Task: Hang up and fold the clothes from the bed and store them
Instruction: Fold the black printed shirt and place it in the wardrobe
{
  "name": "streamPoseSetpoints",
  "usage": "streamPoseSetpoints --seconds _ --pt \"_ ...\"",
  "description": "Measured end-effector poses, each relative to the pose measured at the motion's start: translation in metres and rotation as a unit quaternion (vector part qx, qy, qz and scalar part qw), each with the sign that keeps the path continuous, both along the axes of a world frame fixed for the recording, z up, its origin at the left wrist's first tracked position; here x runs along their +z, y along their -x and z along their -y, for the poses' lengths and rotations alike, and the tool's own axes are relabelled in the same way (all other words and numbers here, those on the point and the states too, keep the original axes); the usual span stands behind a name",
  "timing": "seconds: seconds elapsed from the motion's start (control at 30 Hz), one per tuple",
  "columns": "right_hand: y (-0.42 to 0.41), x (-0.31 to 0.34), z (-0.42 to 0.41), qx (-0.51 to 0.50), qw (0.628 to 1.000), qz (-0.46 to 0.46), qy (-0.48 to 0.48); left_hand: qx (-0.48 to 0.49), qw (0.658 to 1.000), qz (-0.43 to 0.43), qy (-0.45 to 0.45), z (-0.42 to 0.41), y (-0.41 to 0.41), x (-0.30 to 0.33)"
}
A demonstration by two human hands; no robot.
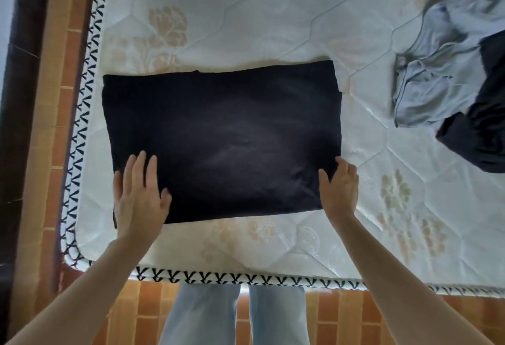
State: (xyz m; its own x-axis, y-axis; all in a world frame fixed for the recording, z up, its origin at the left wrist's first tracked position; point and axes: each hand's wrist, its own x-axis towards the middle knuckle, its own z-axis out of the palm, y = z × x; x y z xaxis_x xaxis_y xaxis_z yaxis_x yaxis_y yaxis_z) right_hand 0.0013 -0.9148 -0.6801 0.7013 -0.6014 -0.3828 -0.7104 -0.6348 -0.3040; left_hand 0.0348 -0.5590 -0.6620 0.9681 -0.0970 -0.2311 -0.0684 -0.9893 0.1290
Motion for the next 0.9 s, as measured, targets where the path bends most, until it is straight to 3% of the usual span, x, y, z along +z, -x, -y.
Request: streamPoseSetpoints --seconds 0.2,0.43,0.7,0.9 --pt "-0.022 -0.001 0.018 -0.124 0.991 -0.011 -0.053 -0.154 0.986 -0.061 0.019 0.094 -0.026 -0.023" --pt "-0.015 -0.006 0.041 -0.147 0.98 -0.02 -0.132 -0.281 0.953 -0.103 0.038 0.193 -0.046 -0.028" --pt "0.014 -0.006 0.055 -0.175 0.972 -0.007 -0.159 -0.345 0.928 -0.14 -0.019 0.259 -0.04 -0.036" --pt "0.014 -0.006 0.059 -0.186 0.959 0.031 -0.212 -0.336 0.931 -0.142 -0.023 0.274 -0.04 -0.041"
